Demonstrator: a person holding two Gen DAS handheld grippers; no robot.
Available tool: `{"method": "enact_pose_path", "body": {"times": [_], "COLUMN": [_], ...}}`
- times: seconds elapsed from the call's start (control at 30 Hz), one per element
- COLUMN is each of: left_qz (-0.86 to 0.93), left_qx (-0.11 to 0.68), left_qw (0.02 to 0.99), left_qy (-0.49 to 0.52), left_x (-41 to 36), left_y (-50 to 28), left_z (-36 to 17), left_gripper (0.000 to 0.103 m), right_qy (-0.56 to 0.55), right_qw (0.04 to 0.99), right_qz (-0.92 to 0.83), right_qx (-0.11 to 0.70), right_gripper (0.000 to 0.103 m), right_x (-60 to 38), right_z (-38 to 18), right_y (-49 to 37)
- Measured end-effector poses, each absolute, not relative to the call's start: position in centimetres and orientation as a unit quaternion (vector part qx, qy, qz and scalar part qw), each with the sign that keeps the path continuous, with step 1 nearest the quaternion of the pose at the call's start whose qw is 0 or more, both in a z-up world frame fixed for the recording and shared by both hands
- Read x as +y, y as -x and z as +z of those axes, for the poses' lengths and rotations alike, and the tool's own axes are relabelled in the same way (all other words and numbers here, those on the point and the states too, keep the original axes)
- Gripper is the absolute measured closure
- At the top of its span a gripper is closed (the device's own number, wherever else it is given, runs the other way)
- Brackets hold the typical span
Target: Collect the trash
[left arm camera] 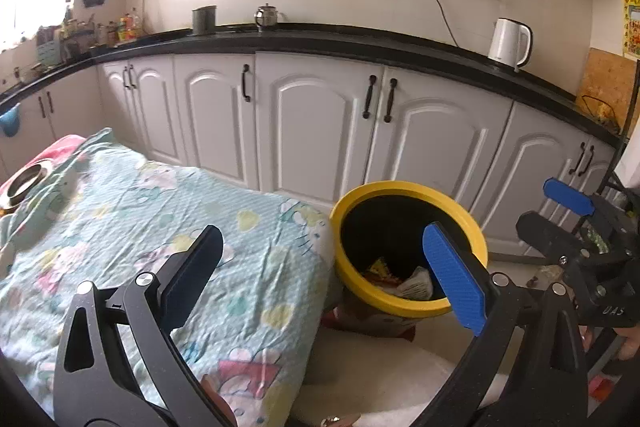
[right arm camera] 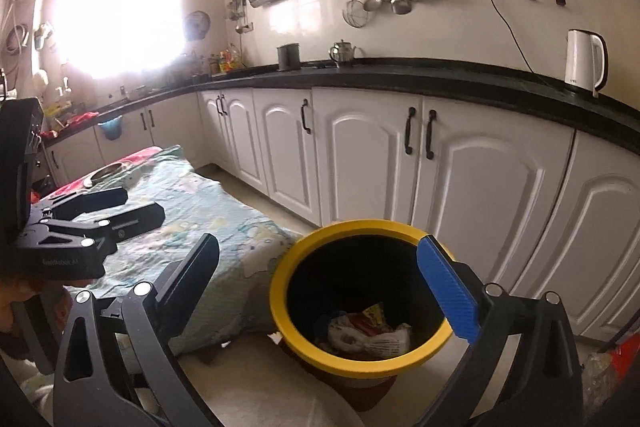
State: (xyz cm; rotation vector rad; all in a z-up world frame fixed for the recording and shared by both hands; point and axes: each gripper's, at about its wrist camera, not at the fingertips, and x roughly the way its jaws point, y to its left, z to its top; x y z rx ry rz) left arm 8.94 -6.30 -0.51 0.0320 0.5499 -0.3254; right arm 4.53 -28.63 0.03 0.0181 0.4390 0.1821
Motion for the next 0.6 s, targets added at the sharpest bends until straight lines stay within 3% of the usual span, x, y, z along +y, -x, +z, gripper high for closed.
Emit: {"method": "enact_pose_path", "body": {"times": [0.6], "left_qz": [-0.097], "left_qx": [0.207], "left_qw": [0.973], "left_qy": [0.020], "left_x": [-4.0], "left_y": [-4.0], "left_z": [-2.6], "left_gripper": [0.011], "right_qy": [0.015], "right_qw": [0.992], "right_qz": [0.070], "right_qx": [0.106], "right_gripper": [0.006], "right_x": [-25.4], "right_z": [-2.5], "right_y": [0.0]}}
